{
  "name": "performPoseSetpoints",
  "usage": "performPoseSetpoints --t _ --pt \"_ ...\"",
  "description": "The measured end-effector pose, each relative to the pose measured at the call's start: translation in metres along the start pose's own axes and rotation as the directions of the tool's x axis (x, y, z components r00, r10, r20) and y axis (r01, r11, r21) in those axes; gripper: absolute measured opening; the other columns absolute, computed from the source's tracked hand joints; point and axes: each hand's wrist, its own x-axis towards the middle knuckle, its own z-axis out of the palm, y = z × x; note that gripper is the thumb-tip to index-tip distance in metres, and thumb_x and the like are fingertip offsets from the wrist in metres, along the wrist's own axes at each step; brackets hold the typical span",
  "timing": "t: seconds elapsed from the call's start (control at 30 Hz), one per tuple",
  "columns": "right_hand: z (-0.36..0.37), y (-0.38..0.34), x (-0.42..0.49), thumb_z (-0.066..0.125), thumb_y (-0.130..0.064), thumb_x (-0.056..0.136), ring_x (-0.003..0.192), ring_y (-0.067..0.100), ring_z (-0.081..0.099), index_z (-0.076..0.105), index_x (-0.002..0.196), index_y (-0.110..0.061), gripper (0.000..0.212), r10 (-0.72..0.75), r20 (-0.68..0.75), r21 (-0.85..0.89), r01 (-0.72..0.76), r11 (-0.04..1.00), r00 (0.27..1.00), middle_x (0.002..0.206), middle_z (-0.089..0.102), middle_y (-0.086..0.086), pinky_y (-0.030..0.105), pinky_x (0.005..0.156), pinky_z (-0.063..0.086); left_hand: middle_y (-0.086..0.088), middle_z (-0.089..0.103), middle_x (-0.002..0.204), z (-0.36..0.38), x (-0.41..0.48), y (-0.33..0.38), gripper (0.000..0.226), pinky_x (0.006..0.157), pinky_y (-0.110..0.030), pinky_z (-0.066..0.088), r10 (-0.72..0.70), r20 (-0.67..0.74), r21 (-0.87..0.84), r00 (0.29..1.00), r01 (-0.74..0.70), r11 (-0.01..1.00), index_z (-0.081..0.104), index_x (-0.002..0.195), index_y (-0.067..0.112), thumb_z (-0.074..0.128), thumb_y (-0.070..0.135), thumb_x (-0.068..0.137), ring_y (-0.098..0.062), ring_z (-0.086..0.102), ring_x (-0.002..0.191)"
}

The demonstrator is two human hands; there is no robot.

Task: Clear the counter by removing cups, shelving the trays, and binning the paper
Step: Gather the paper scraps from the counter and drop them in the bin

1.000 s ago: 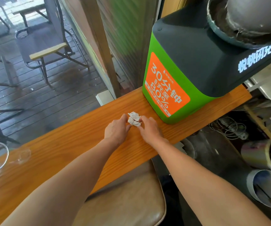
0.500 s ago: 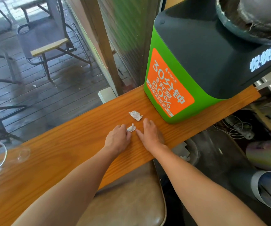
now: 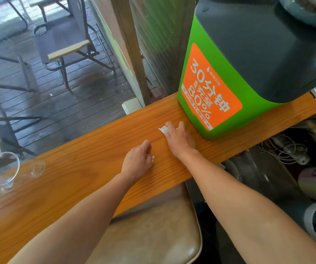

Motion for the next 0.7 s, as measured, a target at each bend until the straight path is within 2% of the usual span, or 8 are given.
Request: performPoseSetpoints --t 0.07,0.13,0.2,0.33,0.4,0.5,0.6,0.7 --pt "0.002 0.000 -0.004 0.037 -0.028 0.105 0.107 0.036 0.055 0.045 0.133 -0.020 0.030 -0.045 0.023 -0.064 0.046 0.997 0.999 0.120 0.049 0.016 0.042 0.077 0.043 0.003 0.058 0.074 0.001 -0.009 -0.004 0.017 0.058 -0.034 0.034 0.008 0.019 -0.038 1.000 -0.007 0.999 0.050 0.084 0.021 0.041 0.006 0.084 -0.018 0.051 0.068" --pt "0.008 0.002 -0.017 0.031 -0.025 0.106 0.113 0.039 0.055 0.049 0.132 -0.013 0.035 -0.052 0.059 -0.073 0.056 0.996 0.997 0.124 0.054 0.018 0.045 0.084 0.044 0.000 0.059 0.080 0.001 -0.020 -0.008 0.023 0.064 -0.033 0.037 0.014 0.047 -0.049 0.999 -0.012 0.999 0.056 0.078 0.021 0.040 0.006 0.085 -0.020 0.053 0.076" --pt "0.014 0.007 -0.036 0.033 -0.023 0.103 0.115 0.040 0.055 0.055 0.130 -0.008 0.038 -0.001 0.106 -0.044 0.006 0.999 0.994 0.126 0.059 0.020 0.044 0.090 0.045 -0.001 0.057 0.076 0.000 -0.031 -0.010 0.027 0.066 -0.035 0.039 0.009 0.074 -0.062 0.997 -0.004 0.998 0.052 0.065 0.022 0.040 0.010 0.086 -0.021 0.053 0.076" --pt "0.015 0.017 -0.073 0.036 -0.025 0.100 0.105 0.041 0.062 0.064 0.113 -0.003 0.038 0.125 0.178 0.064 -0.138 0.988 0.976 0.119 0.066 0.023 0.041 0.081 0.048 0.004 0.050 0.065 0.001 -0.051 0.002 0.031 0.057 -0.034 0.033 0.005 0.085 0.002 0.996 -0.005 1.000 0.042 0.056 0.022 0.043 0.027 0.086 -0.021 0.049 0.066" --pt "0.011 0.021 -0.090 0.035 -0.022 0.101 0.106 0.042 0.061 0.060 0.116 -0.003 0.035 0.166 0.204 0.129 -0.194 0.972 0.965 0.120 0.063 0.025 0.042 0.083 0.048 0.005 0.050 0.059 0.000 -0.059 0.013 0.034 0.050 -0.032 0.030 -0.010 0.081 0.046 0.997 0.007 0.999 0.041 0.054 0.020 0.046 0.033 0.085 -0.021 0.050 0.061" --pt "-0.002 0.025 -0.114 0.037 -0.010 0.096 0.110 0.044 0.058 0.055 0.117 -0.005 0.028 0.212 0.226 0.228 -0.263 0.937 0.951 0.121 0.059 0.028 0.040 0.085 0.046 -0.001 0.054 0.063 -0.002 -0.072 0.032 0.033 0.052 -0.032 0.034 -0.030 0.089 0.104 0.996 0.020 0.994 0.042 0.057 0.020 0.044 0.035 0.087 -0.029 0.056 0.065" --pt "-0.025 0.033 -0.140 0.042 -0.001 0.089 0.105 0.042 0.058 0.058 0.100 -0.011 0.021 0.155 0.173 0.314 -0.204 0.927 0.973 0.113 0.063 0.025 0.038 0.078 0.043 -0.005 0.056 0.070 -0.003 -0.087 0.055 0.031 0.056 -0.033 0.037 -0.051 0.084 0.135 0.995 0.039 0.990 0.043 0.059 0.019 0.042 0.033 0.086 -0.033 0.056 0.069" --pt "-0.055 0.049 -0.168 0.043 -0.002 0.088 0.097 0.036 0.059 0.062 0.082 -0.018 0.025 0.101 0.113 0.364 -0.136 0.921 0.988 0.103 0.068 0.018 0.038 0.077 0.045 -0.011 0.063 0.081 -0.003 -0.101 0.087 0.026 0.060 -0.033 0.043 -0.074 0.091 0.165 0.993 0.059 0.985 0.052 0.065 0.017 0.043 0.030 0.085 -0.035 0.059 0.076"
